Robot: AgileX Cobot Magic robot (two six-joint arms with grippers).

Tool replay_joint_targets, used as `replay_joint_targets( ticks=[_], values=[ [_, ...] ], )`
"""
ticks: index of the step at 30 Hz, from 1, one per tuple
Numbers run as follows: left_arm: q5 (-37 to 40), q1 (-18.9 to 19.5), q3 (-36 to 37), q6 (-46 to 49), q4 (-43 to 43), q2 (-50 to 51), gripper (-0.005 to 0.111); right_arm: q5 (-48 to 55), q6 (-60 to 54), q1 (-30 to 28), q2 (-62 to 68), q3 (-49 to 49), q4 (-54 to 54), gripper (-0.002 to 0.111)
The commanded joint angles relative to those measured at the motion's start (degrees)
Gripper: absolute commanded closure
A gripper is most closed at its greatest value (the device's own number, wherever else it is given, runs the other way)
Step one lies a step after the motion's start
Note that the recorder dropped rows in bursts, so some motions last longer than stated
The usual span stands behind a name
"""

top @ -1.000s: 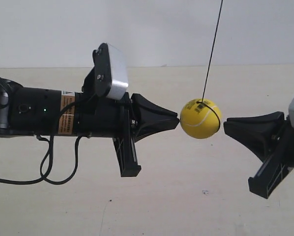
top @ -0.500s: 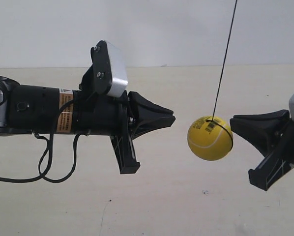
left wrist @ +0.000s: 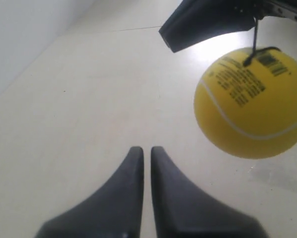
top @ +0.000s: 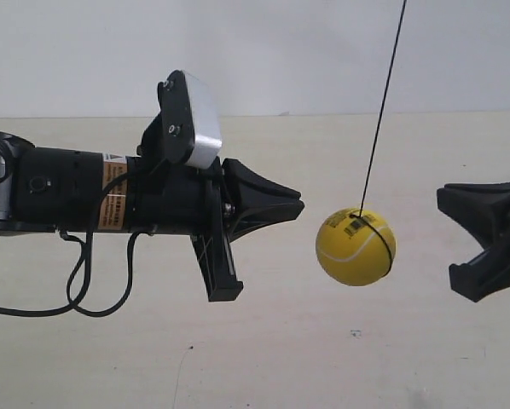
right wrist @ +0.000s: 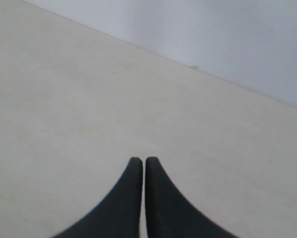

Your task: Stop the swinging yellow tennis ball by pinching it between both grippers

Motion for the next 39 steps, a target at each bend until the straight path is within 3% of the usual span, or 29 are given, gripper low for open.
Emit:
replay_joint_targets(
  ticks=[1,6,9,14,24,39],
  values=[
    [0.54,-0.40,-0.30,-0.62,-0.35,-0.38,0.102,1.19,0.39,0.03,-4.35,0.71,1.40,0.108],
    [1.29,-0.40,-0.30,-0.52,-0.35,-0.38,0.102,-0.64,0.15,0.03,-7.33,1.94,1.67,0.108],
    [14.70,-0.17,-0.30,1.24,-3.83,-3.00,0.102,-0.39,0.01,0.03,-7.33,1.94,1.78,0.108],
    [23.90,0.89,-0.30,1.24,-15.60,-9.18,0.102,-0.39,0.01,0.03,-7.33,1.94,1.92,0.108],
    [25.71,0.89,2.81,-0.11,-19.61,-19.16,0.102,-0.39,-1.50,0.03,-7.33,1.94,4.58,0.108],
    [27.41,0.89,14.40,-6.43,-19.61,-45.41,0.102,-0.89,1.07,0.03,-14.13,2.93,5.07,0.108]
  ],
)
